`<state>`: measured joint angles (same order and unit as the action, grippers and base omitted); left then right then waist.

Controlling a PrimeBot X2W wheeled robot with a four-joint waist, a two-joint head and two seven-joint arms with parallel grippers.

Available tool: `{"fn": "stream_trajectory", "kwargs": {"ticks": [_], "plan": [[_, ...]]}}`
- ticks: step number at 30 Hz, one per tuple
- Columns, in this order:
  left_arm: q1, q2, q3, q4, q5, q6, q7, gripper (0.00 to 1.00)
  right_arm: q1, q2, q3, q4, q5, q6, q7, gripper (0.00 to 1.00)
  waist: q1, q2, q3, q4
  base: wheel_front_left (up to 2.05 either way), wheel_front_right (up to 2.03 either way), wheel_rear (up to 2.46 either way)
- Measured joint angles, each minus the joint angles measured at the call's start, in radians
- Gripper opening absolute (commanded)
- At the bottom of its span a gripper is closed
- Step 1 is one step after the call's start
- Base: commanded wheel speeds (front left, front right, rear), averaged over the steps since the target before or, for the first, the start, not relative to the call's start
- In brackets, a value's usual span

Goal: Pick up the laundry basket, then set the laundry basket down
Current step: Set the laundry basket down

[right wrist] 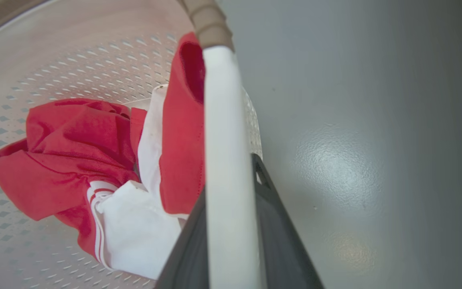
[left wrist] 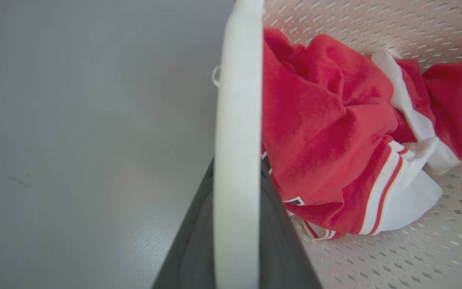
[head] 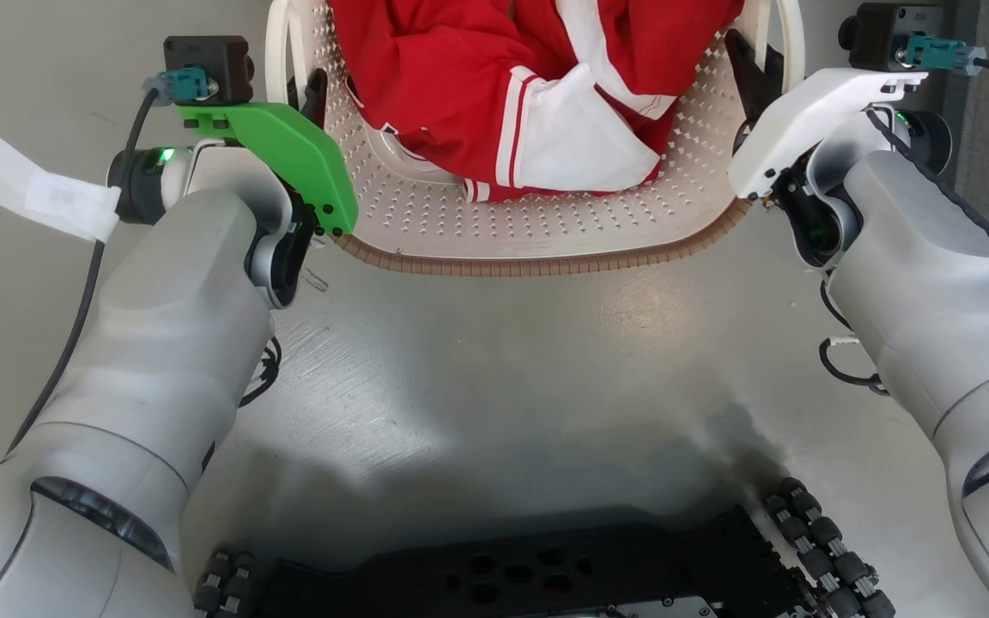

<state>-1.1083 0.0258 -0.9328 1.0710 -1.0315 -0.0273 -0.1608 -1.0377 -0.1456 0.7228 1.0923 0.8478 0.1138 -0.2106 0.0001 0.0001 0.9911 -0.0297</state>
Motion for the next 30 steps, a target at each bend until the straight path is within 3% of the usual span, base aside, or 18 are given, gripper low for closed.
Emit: {"fn": "stream_trajectory", "kwargs": {"ticks": [2,3,4,5,6,7,30], "plan": [[0.000,0.000,-0.003,0.004,-0.003,0.000,0.000,0.00,0.000,0.002,0.001,0.003,0.003,0.000,0.000,0.05,0.0000,0.0000,0.001,0.000,0.00,0.00,0.00],[0.000,0.000,-0.004,0.006,-0.004,0.000,0.000,0.12,0.000,0.003,0.002,0.005,0.006,0.000,0.000,0.32,0.0000,0.0000,0.001,-0.001,0.00,0.00,0.00],[0.000,0.000,-0.004,0.007,-0.006,0.000,0.000,0.47,0.000,0.005,0.002,0.007,0.007,0.000,0.000,0.64,0.0000,-0.0001,0.001,-0.001,0.00,0.00,0.00],[0.000,0.000,-0.004,0.009,-0.009,0.000,0.000,0.89,0.000,0.005,0.002,0.008,0.007,0.001,0.000,1.00,0.0000,0.0000,0.002,-0.001,0.00,0.00,0.00],[-0.001,0.000,-0.005,0.010,-0.011,-0.002,0.000,0.89,0.000,0.005,0.002,0.009,0.007,0.004,-0.001,1.00,0.0000,0.0000,0.002,-0.001,0.00,0.00,0.00],[-0.001,0.000,-0.007,0.011,-0.011,-0.008,0.000,1.00,-0.001,0.005,0.002,0.010,0.008,0.010,-0.002,1.00,0.0000,0.0000,0.002,-0.002,0.00,0.00,0.00],[-0.007,-0.001,-0.039,0.057,-0.023,-0.026,-0.033,1.00,-0.011,0.013,0.002,0.048,0.031,0.010,-0.028,1.00,-0.0001,0.0000,-0.062,-0.005,0.00,0.00,0.00]]}}
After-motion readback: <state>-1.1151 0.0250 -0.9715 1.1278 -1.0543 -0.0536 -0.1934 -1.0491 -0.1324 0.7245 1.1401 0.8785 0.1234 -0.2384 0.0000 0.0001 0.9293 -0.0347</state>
